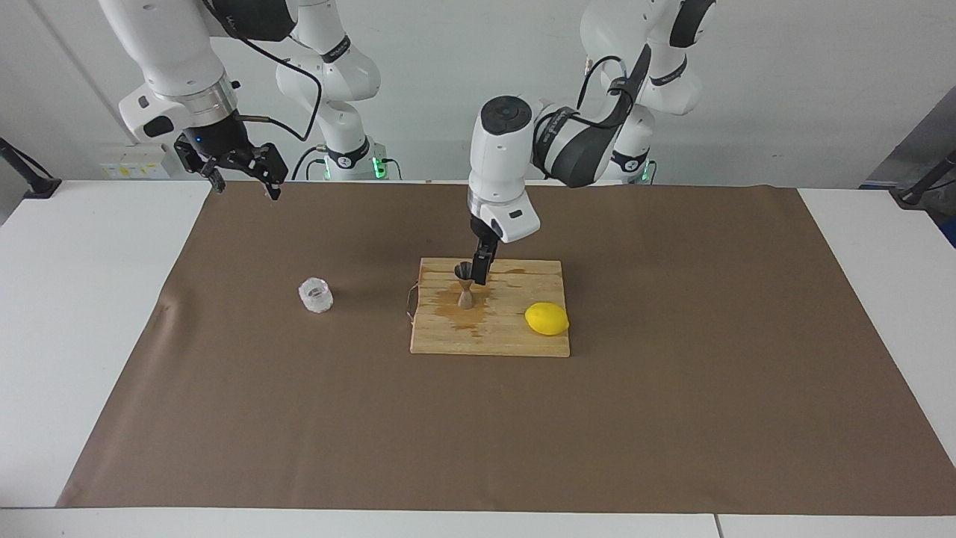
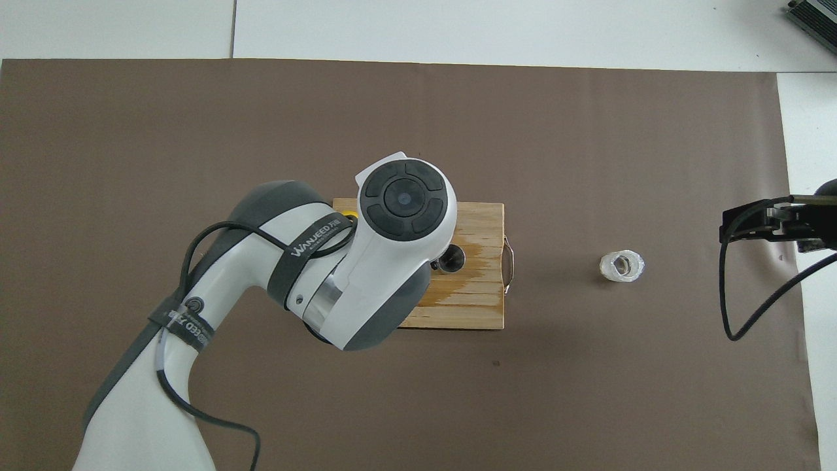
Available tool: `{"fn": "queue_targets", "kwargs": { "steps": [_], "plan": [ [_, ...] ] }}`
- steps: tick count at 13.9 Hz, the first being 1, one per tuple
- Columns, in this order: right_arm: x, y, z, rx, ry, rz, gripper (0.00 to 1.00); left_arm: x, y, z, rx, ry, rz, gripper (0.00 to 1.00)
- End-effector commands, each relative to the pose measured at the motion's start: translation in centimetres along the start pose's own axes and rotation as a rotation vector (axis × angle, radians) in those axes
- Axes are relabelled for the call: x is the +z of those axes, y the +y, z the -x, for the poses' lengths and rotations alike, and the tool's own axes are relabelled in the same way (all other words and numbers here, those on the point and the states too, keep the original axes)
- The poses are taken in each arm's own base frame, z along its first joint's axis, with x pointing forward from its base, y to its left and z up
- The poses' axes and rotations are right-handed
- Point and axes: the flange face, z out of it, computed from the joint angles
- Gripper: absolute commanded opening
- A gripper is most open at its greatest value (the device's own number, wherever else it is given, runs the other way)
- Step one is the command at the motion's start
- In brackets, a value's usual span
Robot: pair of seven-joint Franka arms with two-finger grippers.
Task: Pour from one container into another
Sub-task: 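Lower the metal cup onto the cutting board and open the left gripper, then retract the left gripper while the right gripper reaches the white cup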
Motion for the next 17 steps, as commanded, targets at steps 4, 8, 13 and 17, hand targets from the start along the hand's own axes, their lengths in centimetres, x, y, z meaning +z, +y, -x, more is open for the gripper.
{"fn": "queue_targets", "kwargs": {
  "steps": [4,8,13,17],
  "plan": [
    [0.6,-0.1,0.4,-0.239,0.004,-0.007,1.0,-4.3,-0.7,-7.2,0.206,0.04,-0.043,1.0],
    [2.9,-0.2,0.7,-0.454,0.017,-0.01,1.0,-6.2,-0.9,-14.1,0.347,0.044,-0.051,1.0],
    [7.7,-0.4,0.7,-0.867,0.019,-0.009,1.0,-7.9,-3.5,-22.3,0.541,0.047,-0.072,1.0],
    [12.3,-1.0,0.8,-1.161,0.012,-0.011,1.0,-8.9,-6.5,-28.1,0.759,0.039,-0.095,1.0]
  ]
}}
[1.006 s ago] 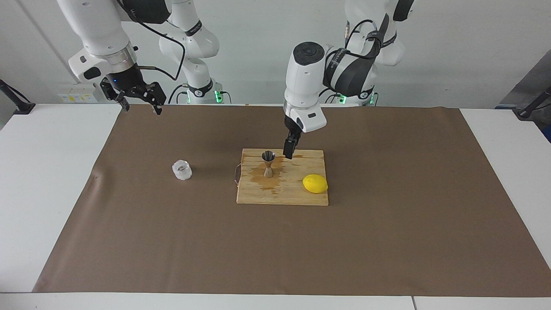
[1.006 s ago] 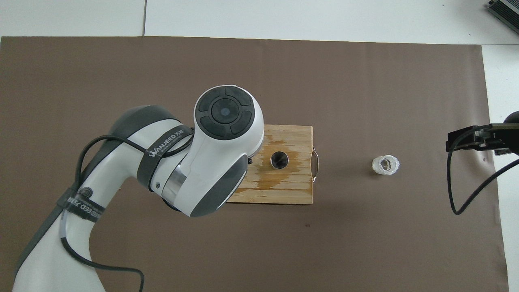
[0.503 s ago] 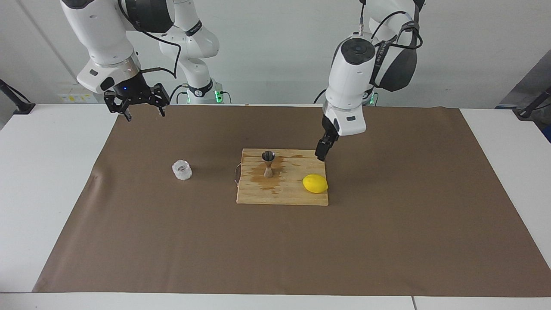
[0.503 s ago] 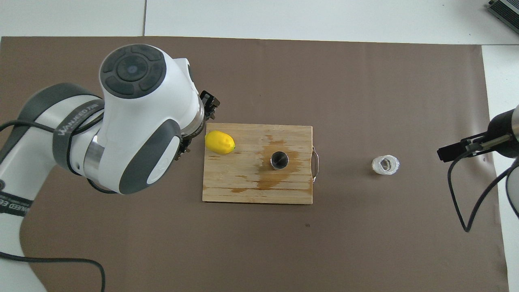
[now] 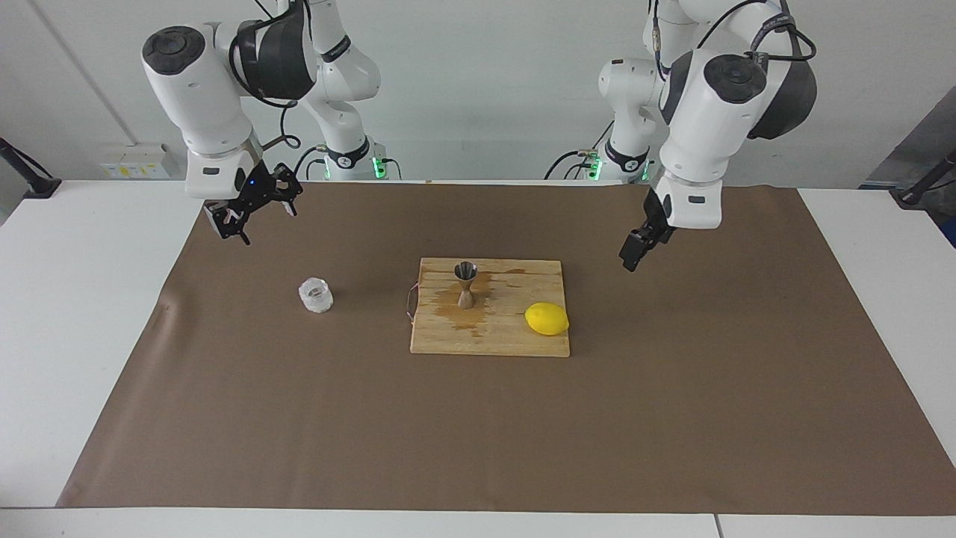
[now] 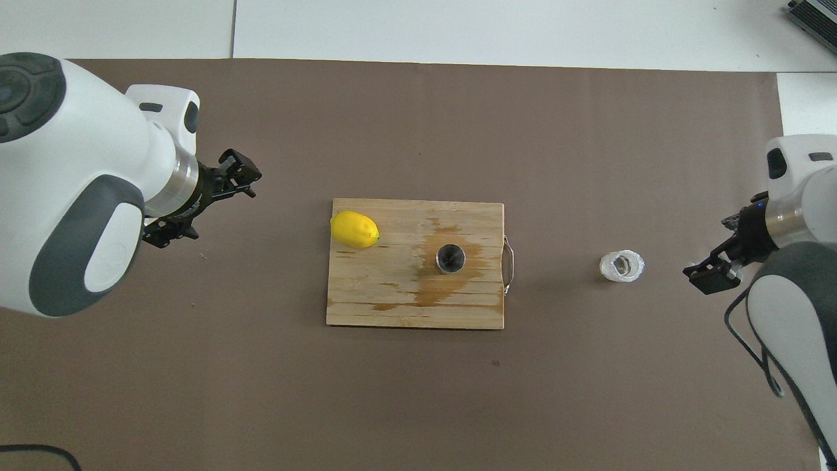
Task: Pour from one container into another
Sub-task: 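Retract the left gripper while the right gripper reaches the white cup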
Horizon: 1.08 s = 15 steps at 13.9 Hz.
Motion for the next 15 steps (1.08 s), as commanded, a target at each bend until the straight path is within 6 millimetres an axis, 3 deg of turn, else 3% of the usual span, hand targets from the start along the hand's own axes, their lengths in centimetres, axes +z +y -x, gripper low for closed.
{"fn": "queue_targets", "kwargs": {
  "steps": [1,5,7,9,11,15],
  "plan": [
    [3.3,-1.2,0.4,-0.182,0.014,0.001,1.0,-0.3,-4.2,-0.7,0.155,-0.005,-0.03,1.0],
    [9.0,-1.1,0.1,-0.424,0.044,-0.029,1.0,-1.2,-8.0,-3.4,0.373,-0.014,-0.023,1.0],
    [11.0,-1.1,0.2,-0.506,0.063,-0.028,1.0,-2.2,-9.3,-4.1,0.46,0.002,-0.016,1.0],
    [13.3,-1.4,0.7,-0.588,0.071,-0.013,1.0,-3.0,-10.3,-4.7,0.569,0.014,-0.012,1.0],
    [15.6,-0.4,1.6,-0.611,0.114,-0.03,1.0,-3.7,-11.9,-5.3,0.633,0.022,-0.012,1.0],
    [17.8,0.7,2.0,-0.64,0.164,-0.015,1.0,-6.4,-12.5,-4.9,0.666,0.023,-0.015,1.0]
  ]
}}
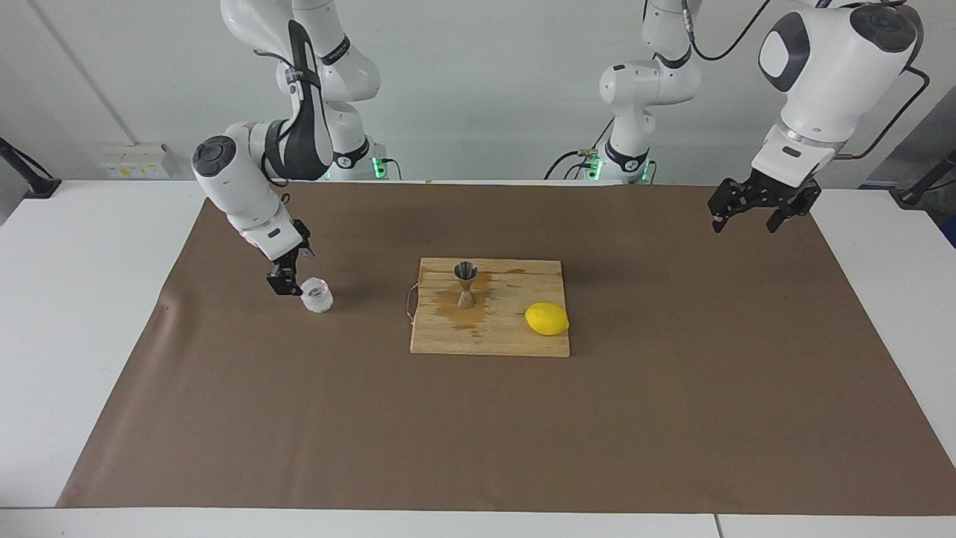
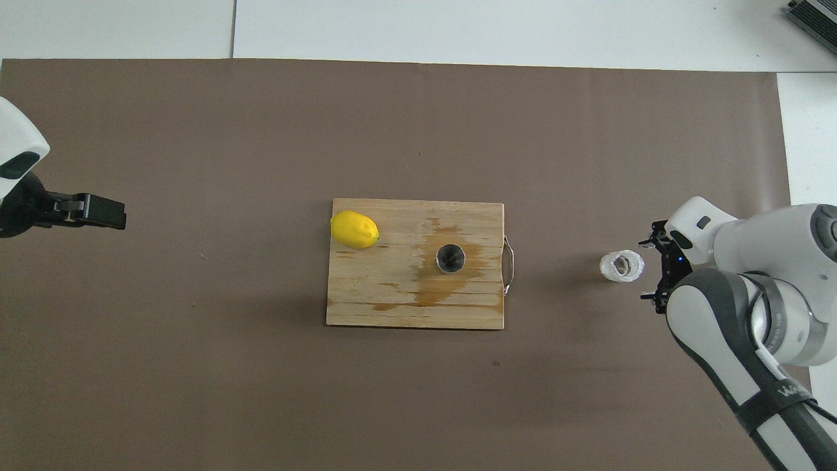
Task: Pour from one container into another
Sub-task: 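Grasp the small white cup with the right gripper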
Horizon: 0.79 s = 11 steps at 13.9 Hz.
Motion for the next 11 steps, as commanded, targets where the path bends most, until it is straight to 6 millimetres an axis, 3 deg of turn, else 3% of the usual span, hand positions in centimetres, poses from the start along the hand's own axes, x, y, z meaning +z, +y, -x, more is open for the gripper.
{"fn": "queue_targets", "kwargs": {
  "steps": [1,5,8,11],
  "plan": [
    [1.2,0.4,0.6,-0.038,0.017,0.025,1.0,-2.7,0.1,0.8,0.026,-0.018,-0.006,1.0],
    [2.7,0.4,1.2,-0.055,0.015,0.028,1.0,-5.2,0.1,1.0,0.017,-0.039,0.001,1.0],
    [3.9,-0.1,1.2,-0.045,0.049,0.024,1.0,-5.5,0.3,1.4,0.015,-0.057,0.012,1.0],
    [5.2,0.2,1.4,-0.047,0.09,0.034,1.0,-4.1,0.1,2.3,0.013,-0.069,0.006,1.0]
  ]
}}
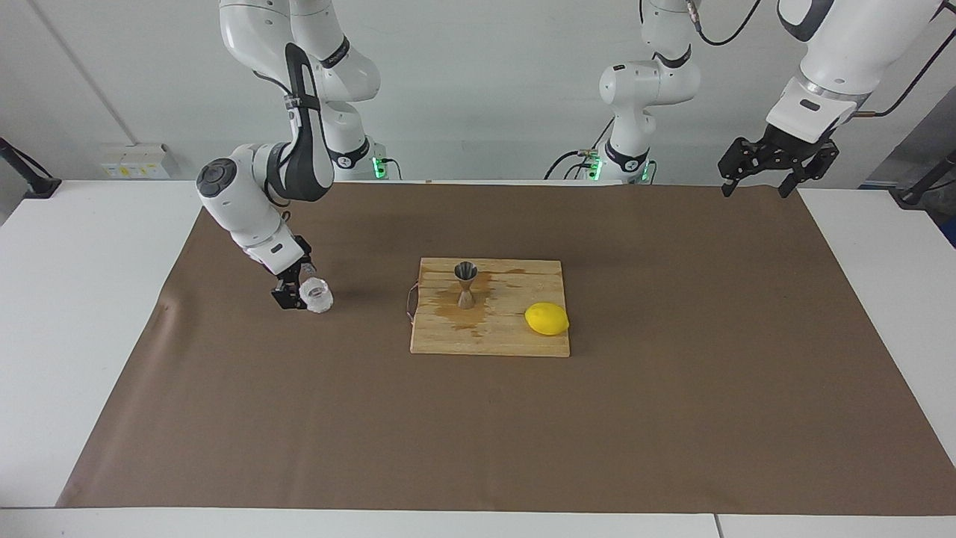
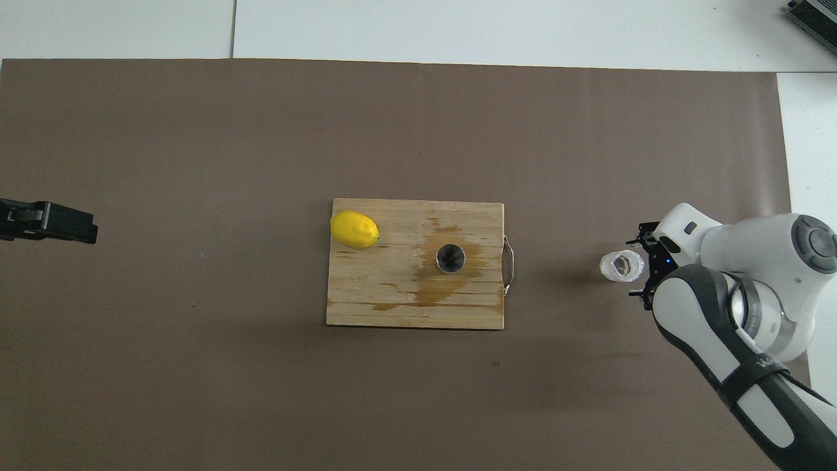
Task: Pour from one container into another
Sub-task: 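Grasp the small white cup with the right gripper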
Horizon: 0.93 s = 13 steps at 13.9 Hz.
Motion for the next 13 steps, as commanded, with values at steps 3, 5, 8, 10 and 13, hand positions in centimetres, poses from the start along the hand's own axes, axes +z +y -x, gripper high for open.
{"fn": "queue_targets", "kwargs": {
  "steps": [3,5,8,10,13],
  "plan": [
    [2.2,0.0,1.0,-0.021,0.054,0.017,1.0,0.4,0.7,0.6,0.01,-0.003,0.001,1.0],
    [2.5,0.0,1.0,-0.031,0.057,0.013,1.0,-0.1,0.3,0.2,0.003,0.016,0.006,1.0],
    [3.1,0.0,1.3,-0.029,0.06,0.003,1.0,-0.3,0.5,0.2,-0.076,0.005,0.053,1.0],
    [3.4,0.0,1.3,-0.028,0.09,0.01,1.0,0.0,0.9,0.4,-0.066,-0.003,0.041,1.0],
    [3.4,0.0,1.1,-0.025,0.097,0.009,0.96,-0.1,0.7,0.5,-0.062,-0.01,0.039,1.0]
  ]
}}
